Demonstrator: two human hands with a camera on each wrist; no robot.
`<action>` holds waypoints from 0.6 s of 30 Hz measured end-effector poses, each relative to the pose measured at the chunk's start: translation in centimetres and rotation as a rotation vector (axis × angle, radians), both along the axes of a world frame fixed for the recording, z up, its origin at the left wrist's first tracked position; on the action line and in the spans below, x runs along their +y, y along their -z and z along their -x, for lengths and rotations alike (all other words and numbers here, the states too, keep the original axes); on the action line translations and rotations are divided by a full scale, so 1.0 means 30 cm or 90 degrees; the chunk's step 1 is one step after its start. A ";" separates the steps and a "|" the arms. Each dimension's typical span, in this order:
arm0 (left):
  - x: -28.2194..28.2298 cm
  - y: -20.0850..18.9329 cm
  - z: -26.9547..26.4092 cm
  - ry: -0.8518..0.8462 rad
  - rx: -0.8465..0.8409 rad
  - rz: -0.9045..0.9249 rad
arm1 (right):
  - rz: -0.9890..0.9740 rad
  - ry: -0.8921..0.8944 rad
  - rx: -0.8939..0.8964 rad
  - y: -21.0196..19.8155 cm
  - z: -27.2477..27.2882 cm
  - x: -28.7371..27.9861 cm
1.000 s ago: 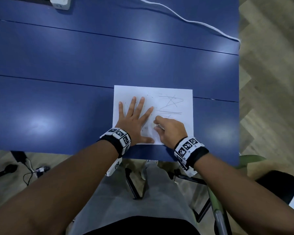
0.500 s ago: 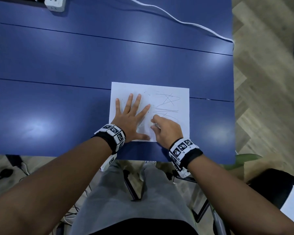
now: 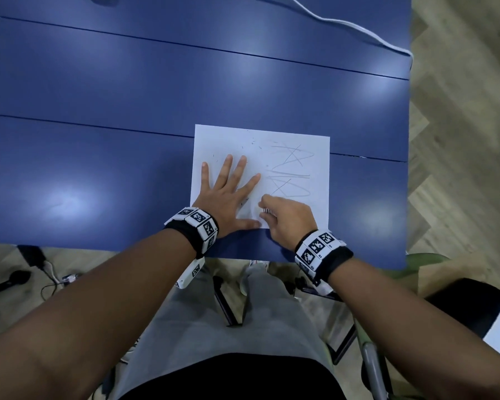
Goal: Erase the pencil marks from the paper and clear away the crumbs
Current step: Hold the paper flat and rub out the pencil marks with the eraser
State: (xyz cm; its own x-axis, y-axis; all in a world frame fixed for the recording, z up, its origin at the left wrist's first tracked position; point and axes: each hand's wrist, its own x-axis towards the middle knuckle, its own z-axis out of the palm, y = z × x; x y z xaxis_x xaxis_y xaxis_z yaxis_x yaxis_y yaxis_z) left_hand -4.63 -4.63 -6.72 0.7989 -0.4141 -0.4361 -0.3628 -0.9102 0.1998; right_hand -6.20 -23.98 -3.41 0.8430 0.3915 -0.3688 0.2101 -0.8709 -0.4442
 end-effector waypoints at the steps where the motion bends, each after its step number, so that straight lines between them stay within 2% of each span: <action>1: 0.001 0.002 -0.001 0.002 0.002 -0.001 | 0.000 0.010 -0.013 0.000 -0.021 0.001; 4: 0.000 0.002 -0.001 0.005 -0.001 0.000 | -0.006 0.042 -0.027 0.000 -0.046 0.001; 8: 0.002 0.008 0.004 0.005 -0.007 0.000 | -0.003 -0.034 0.022 -0.007 0.000 -0.004; 10: 0.001 0.008 0.003 0.006 -0.010 -0.004 | 0.008 -0.045 0.009 -0.009 -0.027 -0.005; 14: -0.002 0.010 0.000 0.008 -0.010 -0.002 | -0.004 0.013 -0.020 0.001 -0.042 -0.001; 18: 0.002 0.015 0.006 0.006 -0.012 0.001 | -0.008 -0.039 0.032 -0.003 0.003 -0.002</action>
State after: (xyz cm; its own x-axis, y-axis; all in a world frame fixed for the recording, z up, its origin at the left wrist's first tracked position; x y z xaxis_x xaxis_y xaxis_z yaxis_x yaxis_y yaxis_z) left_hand -4.81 -4.57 -7.18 0.8030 -0.4232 -0.4196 -0.3758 -0.9060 0.1947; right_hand -6.29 -24.06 -3.32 0.7980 0.4468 -0.4044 0.2399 -0.8511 -0.4669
